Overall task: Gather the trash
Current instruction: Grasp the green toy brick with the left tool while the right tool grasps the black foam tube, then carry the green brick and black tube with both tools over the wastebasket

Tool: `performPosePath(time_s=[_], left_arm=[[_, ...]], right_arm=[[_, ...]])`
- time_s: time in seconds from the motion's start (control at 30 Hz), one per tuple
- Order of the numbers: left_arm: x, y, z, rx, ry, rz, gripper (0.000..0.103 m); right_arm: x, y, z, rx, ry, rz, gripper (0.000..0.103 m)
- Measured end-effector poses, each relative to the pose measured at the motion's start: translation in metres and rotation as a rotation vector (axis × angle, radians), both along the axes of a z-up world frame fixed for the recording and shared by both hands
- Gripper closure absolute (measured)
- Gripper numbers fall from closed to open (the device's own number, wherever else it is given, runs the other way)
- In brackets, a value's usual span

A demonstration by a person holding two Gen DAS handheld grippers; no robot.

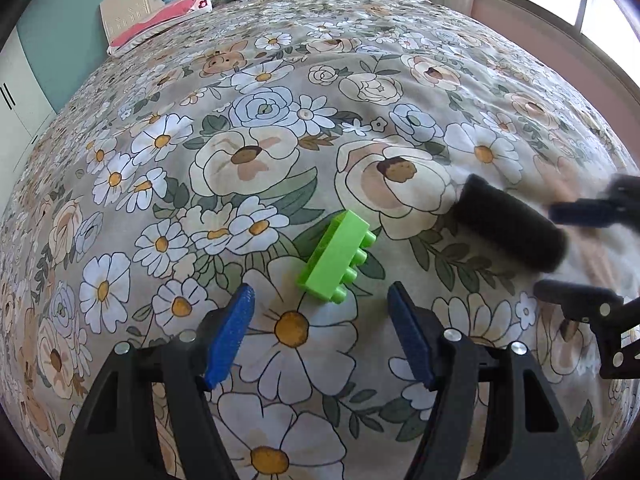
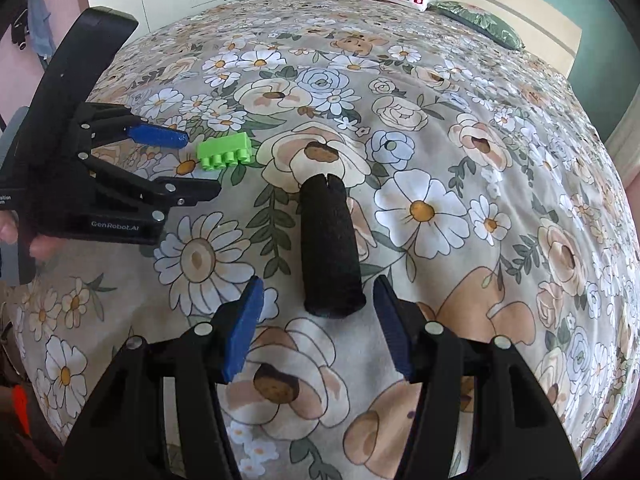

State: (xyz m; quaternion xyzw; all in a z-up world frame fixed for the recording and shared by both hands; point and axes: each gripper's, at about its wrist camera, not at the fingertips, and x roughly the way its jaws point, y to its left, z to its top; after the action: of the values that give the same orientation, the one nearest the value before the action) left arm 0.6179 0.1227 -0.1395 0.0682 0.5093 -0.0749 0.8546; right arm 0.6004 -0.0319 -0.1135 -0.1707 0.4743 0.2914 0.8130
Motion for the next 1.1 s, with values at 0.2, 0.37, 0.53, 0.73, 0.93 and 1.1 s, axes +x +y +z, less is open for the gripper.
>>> performPosePath(time_s=[0.2, 0.37, 0.53, 0.73, 0.93, 1.1], left_arm=[[0.016, -0.003, -0.008, -0.012, -0.030, -0.012, 0.042], [0.019, -0.007, -0.010, -0.031, -0.016, -0.010, 0.080], [0.013, -0.009, -0.007, -0.048, 0.003, 0.007, 0.080], [-0.006, -0.014, 0.009, -0.061, 0.007, 0.018, 0.081], [-0.039, -0.032, 0.052, -0.041, -0.028, 0.006, 0.081], [-0.074, -0.053, 0.102, -0.007, -0.083, -0.019, 0.080]], right_arm=[[0.021, 0.012, -0.020, -0.010, 0.009, 0.008, 0.048], [0.024, 0.011, -0.026, 0.037, 0.011, 0.002, 0.069], [0.017, 0.005, -0.021, 0.054, 0.009, -0.013, 0.070], [-0.001, -0.010, 0.003, 0.053, -0.011, -0.025, 0.070], [-0.031, -0.030, 0.048, 0.052, -0.061, -0.029, 0.070], [-0.066, -0.050, 0.096, 0.060, -0.118, -0.026, 0.070]])
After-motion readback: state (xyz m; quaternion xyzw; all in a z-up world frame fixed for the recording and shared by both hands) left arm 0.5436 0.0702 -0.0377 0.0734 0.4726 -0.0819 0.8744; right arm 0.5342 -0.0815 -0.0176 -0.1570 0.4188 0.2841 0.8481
